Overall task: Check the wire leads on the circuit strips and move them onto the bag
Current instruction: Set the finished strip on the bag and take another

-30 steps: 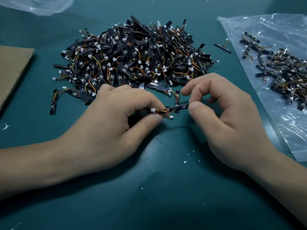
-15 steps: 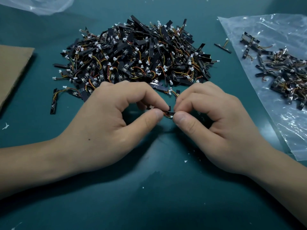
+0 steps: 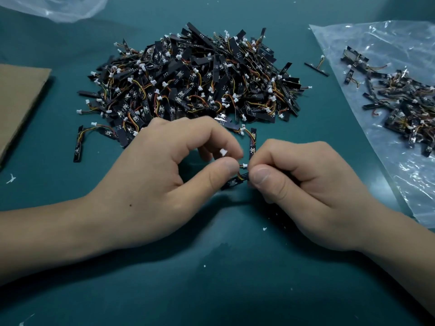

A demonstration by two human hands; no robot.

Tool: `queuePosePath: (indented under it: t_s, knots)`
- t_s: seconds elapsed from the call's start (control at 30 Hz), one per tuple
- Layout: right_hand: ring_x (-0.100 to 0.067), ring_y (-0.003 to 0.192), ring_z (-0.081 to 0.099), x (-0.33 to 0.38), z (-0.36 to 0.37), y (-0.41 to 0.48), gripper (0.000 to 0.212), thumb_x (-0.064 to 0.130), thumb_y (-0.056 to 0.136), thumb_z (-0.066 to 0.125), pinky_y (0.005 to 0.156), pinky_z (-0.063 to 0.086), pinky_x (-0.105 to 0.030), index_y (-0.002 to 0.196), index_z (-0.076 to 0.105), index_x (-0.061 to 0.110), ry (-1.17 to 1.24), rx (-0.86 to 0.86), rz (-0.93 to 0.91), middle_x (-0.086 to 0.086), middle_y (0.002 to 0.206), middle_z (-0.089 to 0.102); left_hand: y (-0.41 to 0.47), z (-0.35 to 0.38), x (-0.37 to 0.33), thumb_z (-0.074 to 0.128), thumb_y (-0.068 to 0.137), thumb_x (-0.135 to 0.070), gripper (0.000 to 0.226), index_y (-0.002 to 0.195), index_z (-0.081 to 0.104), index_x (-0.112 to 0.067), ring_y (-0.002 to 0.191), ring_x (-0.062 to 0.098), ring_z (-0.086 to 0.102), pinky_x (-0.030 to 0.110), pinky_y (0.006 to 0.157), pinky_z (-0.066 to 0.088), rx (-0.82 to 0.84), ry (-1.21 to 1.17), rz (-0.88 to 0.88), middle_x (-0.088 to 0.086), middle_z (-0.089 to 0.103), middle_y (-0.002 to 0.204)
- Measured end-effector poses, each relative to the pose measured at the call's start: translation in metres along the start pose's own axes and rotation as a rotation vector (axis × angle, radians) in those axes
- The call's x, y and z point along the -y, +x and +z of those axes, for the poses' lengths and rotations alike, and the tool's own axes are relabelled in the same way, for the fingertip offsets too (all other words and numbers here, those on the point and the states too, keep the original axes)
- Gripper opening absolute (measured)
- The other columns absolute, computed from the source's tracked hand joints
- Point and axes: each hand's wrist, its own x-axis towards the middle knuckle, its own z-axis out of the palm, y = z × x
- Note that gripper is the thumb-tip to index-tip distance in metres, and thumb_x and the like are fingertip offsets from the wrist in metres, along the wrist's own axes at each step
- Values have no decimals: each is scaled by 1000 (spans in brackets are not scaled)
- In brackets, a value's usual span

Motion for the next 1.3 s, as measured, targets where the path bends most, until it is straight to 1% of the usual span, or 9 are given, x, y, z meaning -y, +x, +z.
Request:
queuePosePath:
  t_s: [0.07,0.17,0.3,0.53,0.67,0.77,0.97,1.07,1.3]
  knots:
    - [-14,60,52,-1,0,-2,18,31,104,50,58,39,-20,87,56,31,43,-65,6,7,67,55,1,-2,-1,57,91,-44,44,130,53,-25,96,15,64,27,87,43,55,-145,-57,-8,66,94]
    - [-15,57,51,-2,0,-3,20,31,104,50,55,40,-20,89,60,24,107,-153,28,2,67,57,0,-4,-1,56,88,-48,38,116,59,-23,81,18,60,35,83,36,109,-161,-61,-5,60,81]
    - [-11,56,51,-2,1,-5,16,31,103,52,55,37,-16,91,61,25,88,-70,15,4,66,57,0,-1,-5,61,86,-24,19,82,72,-9,69,4,42,14,83,31,126,21,-11,-11,58,75]
    - [-19,56,54,-2,-2,-4,28,36,102,50,53,43,-34,95,68,16,60,54,53,0,63,58,0,-3,-8,62,84,-17,19,80,73,-3,71,0,35,5,82,28,175,79,13,-12,53,75]
    - [-18,59,55,0,-3,-3,33,32,103,47,57,44,-37,82,65,14,15,77,-6,1,63,56,0,-1,-9,62,84,-18,18,76,72,-6,67,2,37,21,77,35,173,77,9,-12,52,69]
    - [-18,59,55,0,-4,-3,34,29,102,47,57,44,-36,78,65,12,22,90,-20,1,63,56,2,-1,-11,64,80,-11,16,70,72,-2,63,13,40,34,68,31,207,142,67,2,60,62]
    - [-16,59,53,0,-3,-3,35,29,100,49,56,44,-36,79,68,9,6,111,-19,2,63,56,1,1,-13,63,81,-12,17,69,70,-2,63,11,35,30,69,31,190,76,44,-6,50,63]
    - [-13,59,53,0,-3,-2,35,28,100,50,57,44,-34,78,69,9,-12,119,-19,3,63,56,2,1,-11,63,80,-14,18,65,69,-5,54,25,44,42,68,32,212,149,78,1,55,56]
    - [-17,57,53,0,-3,-2,36,28,99,50,55,44,-37,75,68,8,1,113,-15,1,61,55,-2,4,-10,62,84,-21,21,68,70,-9,57,16,37,42,71,35,175,88,34,-7,48,58]
